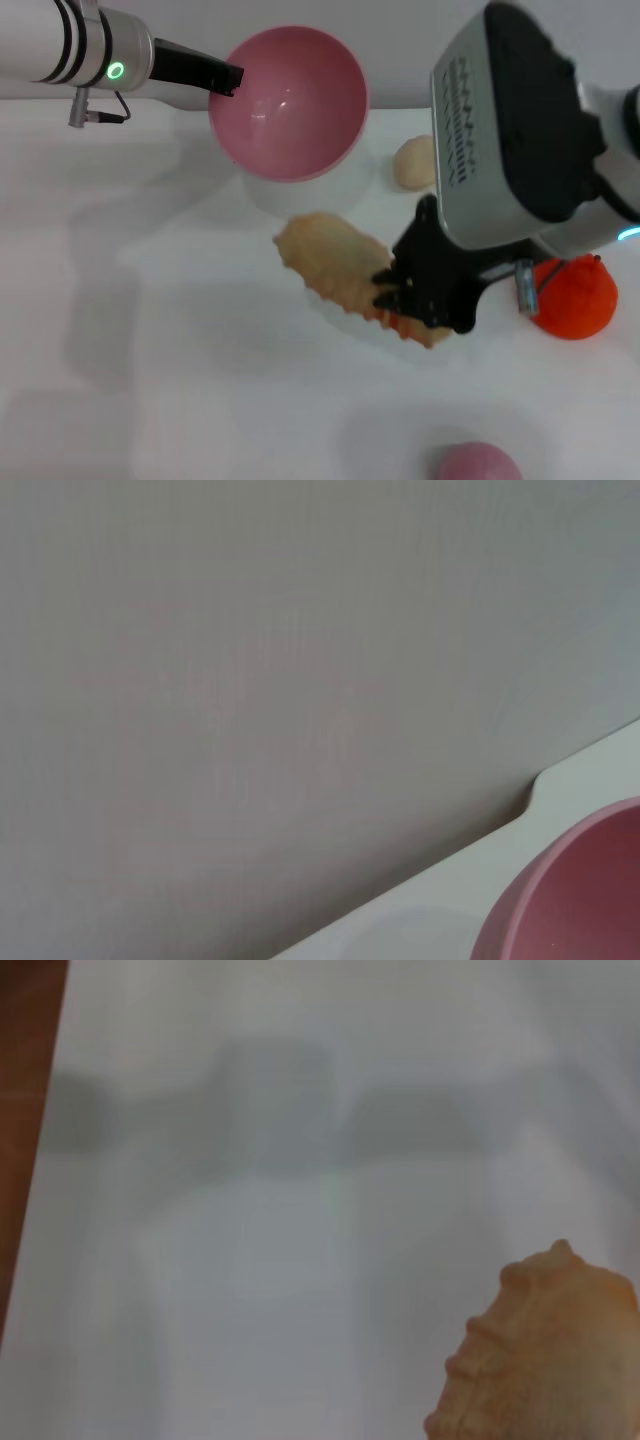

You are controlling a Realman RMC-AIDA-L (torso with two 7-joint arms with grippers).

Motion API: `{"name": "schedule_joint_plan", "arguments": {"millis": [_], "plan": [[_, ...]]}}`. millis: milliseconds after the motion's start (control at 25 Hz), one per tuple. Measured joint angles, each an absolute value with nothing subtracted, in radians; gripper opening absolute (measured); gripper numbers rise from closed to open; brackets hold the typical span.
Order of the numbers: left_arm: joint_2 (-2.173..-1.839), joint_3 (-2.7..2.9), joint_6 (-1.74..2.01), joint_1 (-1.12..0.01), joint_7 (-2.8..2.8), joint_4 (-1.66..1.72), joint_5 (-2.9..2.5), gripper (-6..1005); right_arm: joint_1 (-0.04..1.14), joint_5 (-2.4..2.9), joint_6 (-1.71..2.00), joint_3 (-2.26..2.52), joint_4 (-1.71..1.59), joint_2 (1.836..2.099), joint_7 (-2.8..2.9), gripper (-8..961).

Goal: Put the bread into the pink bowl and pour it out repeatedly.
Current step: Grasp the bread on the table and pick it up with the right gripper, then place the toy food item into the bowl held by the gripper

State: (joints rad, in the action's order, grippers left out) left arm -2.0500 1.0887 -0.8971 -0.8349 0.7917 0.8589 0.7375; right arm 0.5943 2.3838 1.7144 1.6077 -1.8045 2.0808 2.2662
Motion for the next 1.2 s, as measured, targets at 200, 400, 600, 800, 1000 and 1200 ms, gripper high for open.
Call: {"name": "schedule_joint_plan", "arguments": {"millis": [200,400,600,800,1000,1200], "plan": [[-2.052,1.089,-0.897,-0.831,0.793,0.859,0.737,46,0.586,2.379,1.708,1.553,-1.922,2.082,2.266,104],[-2.054,1.09,-0.899,-0.826,0.793,0.859,0.736,46,0.571,2.379,1.685,1.466,-2.005,2.082,2.265,103],[-2.056,1.108,-0.903,-0.826,0.793,0.859,0.739,46,0.543,2.379,1.587,1.407,-1.994,2.082,2.24,102],[-2.059,1.155,-0.906,-0.826,0.787,0.864,0.749,45,0.518,2.386,1.449,1.402,-1.91,2.084,2.206,101],[-2.06,1.222,-0.909,-0.827,0.785,0.865,0.799,45,0.517,2.385,1.317,1.418,-1.783,2.084,2.172,102],[-2.062,1.29,-0.91,-0.826,0.785,0.868,0.853,45,0.521,2.379,1.2,1.488,-1.687,2.081,2.142,100]]}}
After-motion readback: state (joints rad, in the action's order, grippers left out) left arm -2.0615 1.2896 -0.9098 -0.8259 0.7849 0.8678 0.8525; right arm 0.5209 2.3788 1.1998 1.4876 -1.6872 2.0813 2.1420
